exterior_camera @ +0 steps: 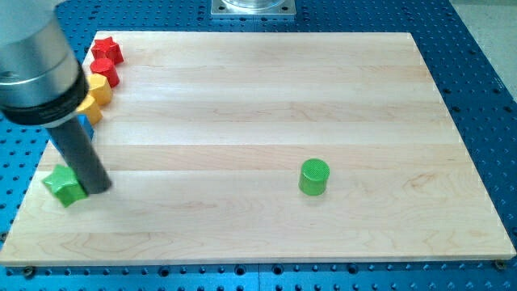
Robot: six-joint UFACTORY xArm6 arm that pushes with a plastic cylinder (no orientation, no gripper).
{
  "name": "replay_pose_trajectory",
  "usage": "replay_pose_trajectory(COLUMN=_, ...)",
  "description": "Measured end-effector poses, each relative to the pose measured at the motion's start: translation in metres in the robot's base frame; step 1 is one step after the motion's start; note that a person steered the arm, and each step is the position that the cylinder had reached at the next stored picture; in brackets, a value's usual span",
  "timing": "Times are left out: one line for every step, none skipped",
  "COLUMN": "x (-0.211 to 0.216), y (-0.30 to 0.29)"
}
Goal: Put the green star at the bottom side of the blue triangle
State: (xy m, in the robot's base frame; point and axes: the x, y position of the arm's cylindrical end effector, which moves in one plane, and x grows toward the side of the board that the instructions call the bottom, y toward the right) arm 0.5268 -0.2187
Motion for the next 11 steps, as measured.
replay_pose_trajectory(x=0.017, y=-0.001)
replay_pose_trajectory(x=0.067, y=-0.001)
replay_pose_trajectory(x=0.072, y=-0.006)
replay_pose_trajectory(x=0.07, y=-0.007)
replay_pose_trajectory(x=0.069, y=-0.007)
replay_pose_trajectory(x=0.06, y=-0.007)
replay_pose_trajectory(x=0.047, y=-0.008)
replay_pose_trajectory(x=0.036, y=-0.01)
replay_pose_trajectory(x=0.028, y=-0.01)
replay_pose_trajectory(x=0.031, y=-0.012)
replay_pose_trajectory(x=0.037, y=0.05)
